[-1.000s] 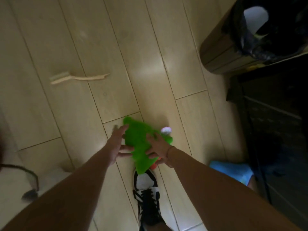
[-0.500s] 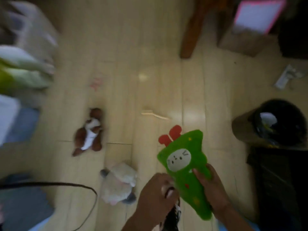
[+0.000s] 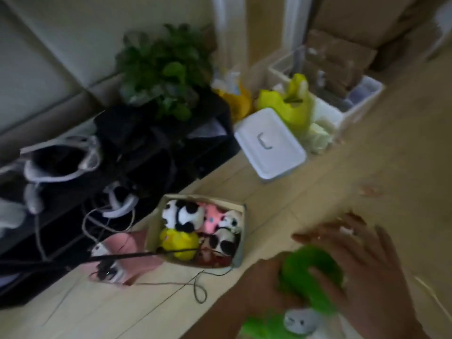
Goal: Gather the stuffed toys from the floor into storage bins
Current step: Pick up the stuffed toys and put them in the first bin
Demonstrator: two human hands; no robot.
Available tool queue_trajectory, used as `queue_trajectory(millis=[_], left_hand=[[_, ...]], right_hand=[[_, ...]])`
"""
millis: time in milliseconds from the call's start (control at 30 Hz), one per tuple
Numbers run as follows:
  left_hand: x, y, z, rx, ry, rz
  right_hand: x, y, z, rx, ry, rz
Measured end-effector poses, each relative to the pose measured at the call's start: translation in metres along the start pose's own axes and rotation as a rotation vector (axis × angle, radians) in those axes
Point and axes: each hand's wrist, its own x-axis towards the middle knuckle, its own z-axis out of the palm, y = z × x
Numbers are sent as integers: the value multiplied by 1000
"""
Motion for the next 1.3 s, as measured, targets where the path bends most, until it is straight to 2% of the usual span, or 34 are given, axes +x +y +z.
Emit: queue_trajectory(millis=[33,67,133,200,267,333,433,500,567,600,667,767,800,867,933,1000,1033,1133,1233,1300], left_hand=[[-13,-21,-24,-256,50,-44],[-24,-45,-46,-474,95,-88],[-40,-85,-80,-752,126,-141],[-50,-122,-101,-874,129,-172],[-53,-153,-117,-804,160,-205],[-48,-177,-129,-573,157,-188],[-27,-206,-148,-308,245,-268],[-12,-221,-154,-293,254,-316],[6,-232,-155,-296,183,-296],[10,-235,-154,-280,169,-277],[32,-257,-156,-181,259,-292],[68,-300,-157,212,374,-446],[77,-310,-157,306,358,-498],[92,-326,-149,403,223,-542],[102,-337,-141,476,91,-544],[114,-346,-141,488,62,-531],[120,-352,-139,486,62,-516],[129,-365,-134,501,41,-504],[131,-386,-125,573,-147,-522],[131,-392,-119,588,-185,-528]], right_hand=[[13,-31,14,97,35,123],[26,-63,28,246,-13,307],[45,-117,65,806,-291,638],[58,-148,98,1044,-520,734],[67,-165,127,1062,-656,795],[76,-168,154,1035,-716,867],[92,-153,198,939,-664,933],[104,-147,226,891,-589,998],[115,-146,260,891,-561,1021],[119,-148,275,909,-547,1013],[135,-149,312,951,-518,991],[147,-151,371,884,-490,923],[146,-149,386,832,-491,894],[137,-140,412,522,-610,809],[121,-139,431,215,-757,535],[115,-147,444,93,-762,230],[114,-152,450,40,-809,169],[110,-151,469,-12,-1016,185],[111,-136,493,-41,-1107,70],[112,-124,509,-58,-1145,34]])
